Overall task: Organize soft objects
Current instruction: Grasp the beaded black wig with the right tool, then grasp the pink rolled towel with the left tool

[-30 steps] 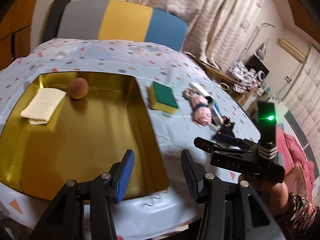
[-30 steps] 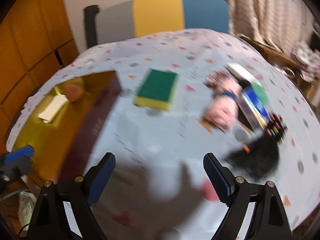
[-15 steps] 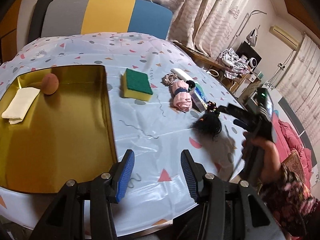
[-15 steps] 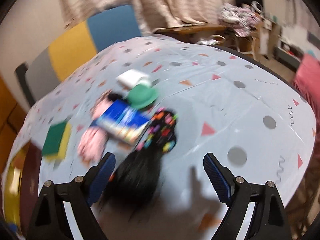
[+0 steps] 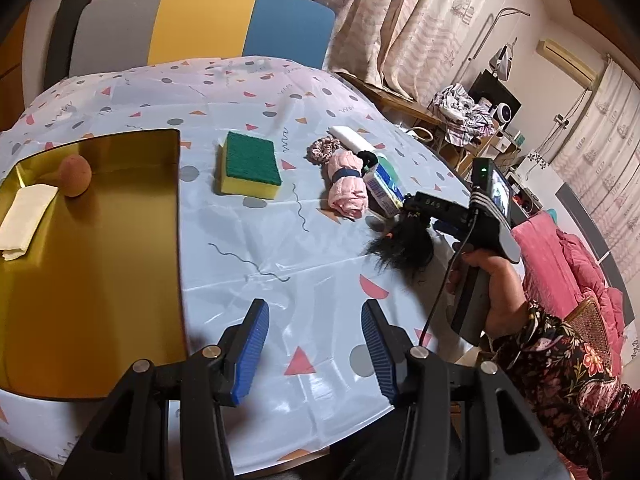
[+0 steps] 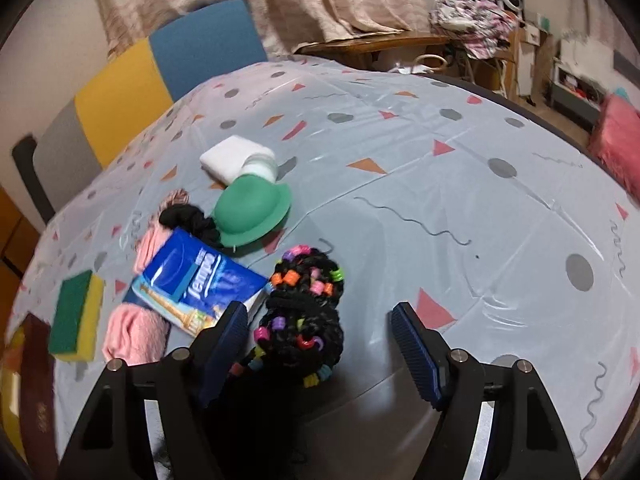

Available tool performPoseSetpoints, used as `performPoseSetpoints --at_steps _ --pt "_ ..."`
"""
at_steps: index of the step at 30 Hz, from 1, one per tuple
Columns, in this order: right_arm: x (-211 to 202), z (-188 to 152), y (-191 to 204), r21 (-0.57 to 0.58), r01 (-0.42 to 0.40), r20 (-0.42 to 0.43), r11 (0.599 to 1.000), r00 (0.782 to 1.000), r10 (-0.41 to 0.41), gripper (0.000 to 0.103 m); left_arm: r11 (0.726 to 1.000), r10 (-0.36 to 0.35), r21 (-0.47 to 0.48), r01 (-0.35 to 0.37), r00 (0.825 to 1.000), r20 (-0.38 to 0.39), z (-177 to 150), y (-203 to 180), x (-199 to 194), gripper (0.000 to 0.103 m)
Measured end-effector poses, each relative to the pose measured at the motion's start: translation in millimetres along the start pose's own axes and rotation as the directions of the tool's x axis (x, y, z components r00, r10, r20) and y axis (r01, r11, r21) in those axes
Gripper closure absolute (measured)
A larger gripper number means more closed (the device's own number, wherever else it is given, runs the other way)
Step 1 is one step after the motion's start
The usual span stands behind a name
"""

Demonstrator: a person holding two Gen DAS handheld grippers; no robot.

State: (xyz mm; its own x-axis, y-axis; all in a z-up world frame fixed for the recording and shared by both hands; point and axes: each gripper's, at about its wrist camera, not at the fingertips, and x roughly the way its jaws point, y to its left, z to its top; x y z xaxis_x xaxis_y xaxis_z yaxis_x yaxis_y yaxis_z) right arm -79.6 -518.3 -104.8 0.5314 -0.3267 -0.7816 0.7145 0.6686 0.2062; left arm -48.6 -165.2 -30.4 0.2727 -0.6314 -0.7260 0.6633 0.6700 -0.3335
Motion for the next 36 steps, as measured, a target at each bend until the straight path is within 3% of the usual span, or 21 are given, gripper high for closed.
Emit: performPoseSetpoints --at_steps 1,14,17,18,28,36 --pt "1 -2 2 -0.015 0.005 -0.002 1.000 1.000 -0.005 0.034 1.000 -0.003 0.001 0.003 1.000 -0.003 0 -1 1 0.054" --pt "8 -9 9 -0.223 0.020 -0.017 0.975 1.000 -0.024 0.034 1.000 0.001 0.021 -0.001 1.000 0.008 26 -23 17 0.054" --pt "4 -10 0 -0.183 0.035 0.014 0.983 0.999 -0.033 0.060 0.999 -0.005 0.039 0.005 1.000 0.005 36 -31 24 0.054" --pt "2 -9 -7 -0.151 0.035 0.026 0.988 0.999 -0.031 0.063 0.999 -0.003 0.048 0.003 1.000 0.000 41 -35 29 0.055" --pt "-8 -14 -35 0.012 -0.060 0.103 0.998 0.993 0.058 0.064 0.989 0.063 0.140 -0.051 0.995 -0.080 85 -62 103 0.054" --pt "-6 -14 -40 0.044 -0.093 0.112 0.995 0.990 0.087 0.063 0.976 0.120 0.197 -0.090 0.982 -0.147 123 -72 186 0.054"
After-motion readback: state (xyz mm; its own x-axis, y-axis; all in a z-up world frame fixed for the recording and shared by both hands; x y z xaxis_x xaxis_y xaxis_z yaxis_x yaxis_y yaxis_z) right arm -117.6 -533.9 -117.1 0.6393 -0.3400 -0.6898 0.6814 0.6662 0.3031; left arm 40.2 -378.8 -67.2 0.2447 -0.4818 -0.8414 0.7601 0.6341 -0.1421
